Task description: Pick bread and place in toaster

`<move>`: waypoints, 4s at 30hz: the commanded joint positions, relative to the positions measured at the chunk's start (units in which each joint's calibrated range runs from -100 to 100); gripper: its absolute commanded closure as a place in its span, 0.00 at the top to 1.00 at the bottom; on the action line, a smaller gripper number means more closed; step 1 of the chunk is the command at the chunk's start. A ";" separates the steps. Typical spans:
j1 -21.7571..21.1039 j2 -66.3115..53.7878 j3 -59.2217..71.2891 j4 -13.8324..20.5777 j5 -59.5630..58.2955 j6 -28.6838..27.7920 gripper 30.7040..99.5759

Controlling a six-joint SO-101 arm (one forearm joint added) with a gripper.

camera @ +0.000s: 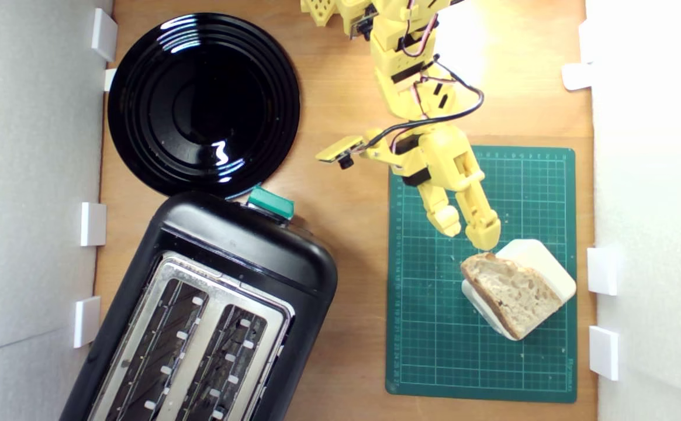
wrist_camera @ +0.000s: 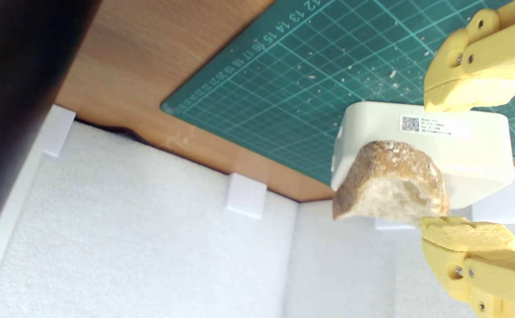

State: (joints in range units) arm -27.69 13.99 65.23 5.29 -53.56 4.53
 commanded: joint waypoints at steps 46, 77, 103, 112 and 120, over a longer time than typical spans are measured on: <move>-0.27 16.05 -24.43 0.06 -1.99 2.14 0.78; -0.03 16.80 -25.61 -0.03 -1.90 2.46 0.48; 2.06 1.49 -24.97 0.61 -0.88 2.77 0.39; 2.79 -19.98 -25.06 0.88 16.96 2.77 0.39; 2.14 -38.61 -25.51 2.51 41.61 6.43 0.40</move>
State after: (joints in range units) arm -24.94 -14.74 42.02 6.97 -20.34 9.65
